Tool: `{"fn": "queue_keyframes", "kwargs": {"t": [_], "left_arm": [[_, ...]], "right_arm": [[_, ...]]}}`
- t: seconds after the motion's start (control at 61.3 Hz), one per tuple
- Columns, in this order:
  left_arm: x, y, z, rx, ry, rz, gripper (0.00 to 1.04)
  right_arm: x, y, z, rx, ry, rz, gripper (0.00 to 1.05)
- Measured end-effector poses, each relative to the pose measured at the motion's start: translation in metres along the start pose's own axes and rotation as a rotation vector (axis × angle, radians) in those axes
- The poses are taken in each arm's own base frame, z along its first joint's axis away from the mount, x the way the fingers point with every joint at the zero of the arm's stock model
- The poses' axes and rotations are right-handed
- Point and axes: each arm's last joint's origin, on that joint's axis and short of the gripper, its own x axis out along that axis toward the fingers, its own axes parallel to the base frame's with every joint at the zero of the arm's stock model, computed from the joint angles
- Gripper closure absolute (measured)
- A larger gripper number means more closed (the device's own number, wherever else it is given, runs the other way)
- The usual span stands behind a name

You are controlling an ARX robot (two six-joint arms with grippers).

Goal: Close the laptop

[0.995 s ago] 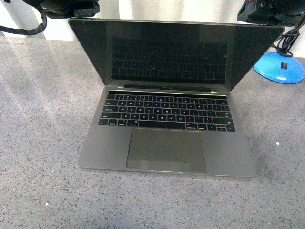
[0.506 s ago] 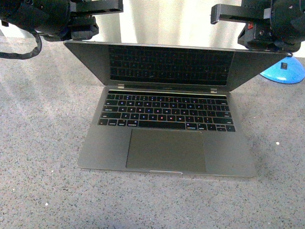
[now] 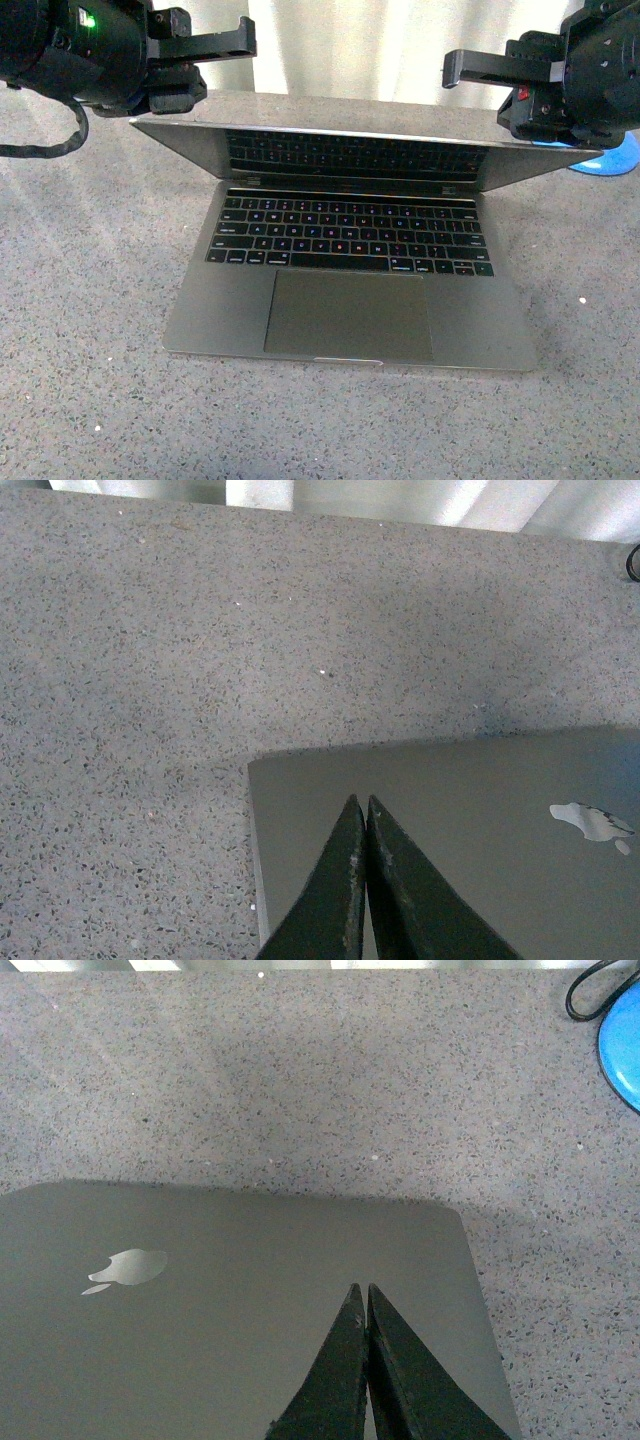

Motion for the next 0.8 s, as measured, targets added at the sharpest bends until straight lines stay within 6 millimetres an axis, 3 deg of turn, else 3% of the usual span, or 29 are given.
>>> {"fn": "queue_keyframes", "kwargs": {"t": [0.799], "left_arm": [[0.002, 0.0, -0.019, -0.033, 0.054, 0.0, 1.01]], "right_arm": [[0.004, -0.003, -0.012, -0.001, 0.033, -0.003, 1.04]]}}
